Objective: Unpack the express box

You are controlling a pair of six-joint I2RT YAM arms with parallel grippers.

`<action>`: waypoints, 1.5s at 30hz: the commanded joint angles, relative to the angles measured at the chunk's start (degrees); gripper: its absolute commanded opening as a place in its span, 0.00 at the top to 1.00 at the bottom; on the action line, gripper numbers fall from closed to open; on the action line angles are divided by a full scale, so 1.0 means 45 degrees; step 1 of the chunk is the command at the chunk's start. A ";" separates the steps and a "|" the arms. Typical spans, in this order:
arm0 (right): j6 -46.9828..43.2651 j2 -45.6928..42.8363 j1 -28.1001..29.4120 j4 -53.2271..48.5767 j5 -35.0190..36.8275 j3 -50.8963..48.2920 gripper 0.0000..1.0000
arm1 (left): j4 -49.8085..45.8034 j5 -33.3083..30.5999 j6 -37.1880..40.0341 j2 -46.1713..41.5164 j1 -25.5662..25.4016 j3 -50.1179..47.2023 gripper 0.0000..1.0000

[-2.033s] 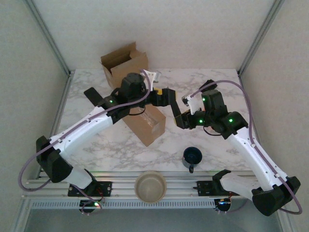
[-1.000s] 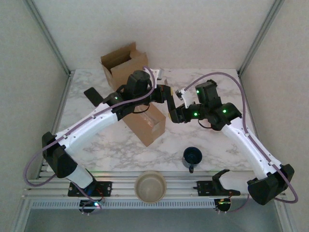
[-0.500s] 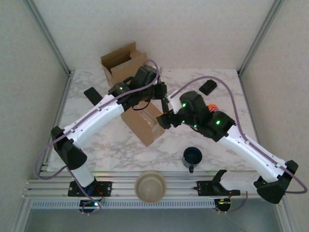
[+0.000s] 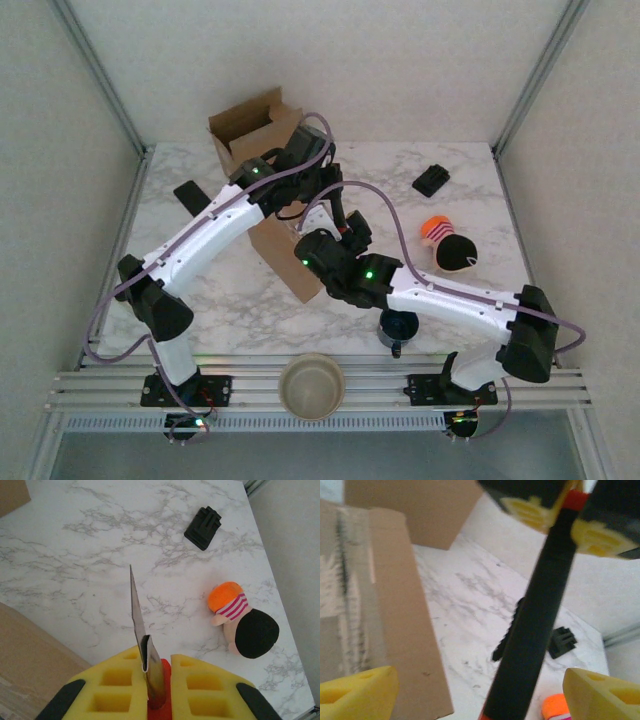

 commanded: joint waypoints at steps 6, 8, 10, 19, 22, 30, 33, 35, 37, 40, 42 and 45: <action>0.0403 0.0315 -0.0469 0.1072 0.1833 0.0090 0.30 | -0.0245 -0.0036 -0.0214 -0.0756 0.0065 0.0116 1.00; 0.0513 0.0321 -0.0632 0.0995 0.1790 0.0097 0.43 | -0.0236 0.0011 -0.0231 -0.0874 0.0085 0.0087 1.00; 0.0525 0.0248 -0.0766 0.1028 0.1709 0.0035 0.56 | -0.0208 0.0019 -0.0236 -0.1001 0.0085 0.0087 1.00; 0.0056 -0.1210 -0.1597 0.0705 -0.0981 0.0073 1.00 | 0.1982 0.0775 0.0742 -0.2923 0.0105 -0.1476 0.03; 0.1003 -0.2568 -0.3202 -0.0787 -0.5833 0.0518 1.00 | 0.3608 0.0737 0.1746 -0.4440 0.0160 -0.3186 0.00; 0.2632 -0.4140 -0.9190 -0.2023 -1.8991 0.1807 1.00 | 0.7396 0.2354 0.3711 -0.7246 0.0830 -0.7136 0.00; 0.3480 -0.4043 -1.0302 -0.1194 -2.1472 0.1748 1.00 | 0.8775 0.3547 0.4105 -0.7841 0.0923 -0.8027 0.00; 0.4705 -0.3880 -1.0896 0.0428 -2.3745 0.1422 1.00 | 0.9829 0.4751 0.4404 -0.8115 0.0963 -0.8614 0.00; 0.5822 -0.3689 -1.1081 0.2261 -2.5500 0.1089 1.00 | 1.0552 0.5878 0.4678 -0.8192 0.0982 -0.9004 0.00; 0.7717 -0.3398 -1.1082 0.5406 -2.7236 0.0563 1.00 | 1.1123 0.6942 0.4853 -0.8009 0.1060 -0.9132 0.00; 0.9055 -0.3180 -1.1049 0.7494 -2.7806 0.0254 1.00 | 1.1560 0.7518 0.4755 -0.7838 0.1153 -0.9124 0.00; 0.9545 -0.2839 -1.0907 0.8204 -2.8031 0.0310 1.00 | 1.2682 0.8373 0.4156 -0.7571 0.1265 -0.9151 0.00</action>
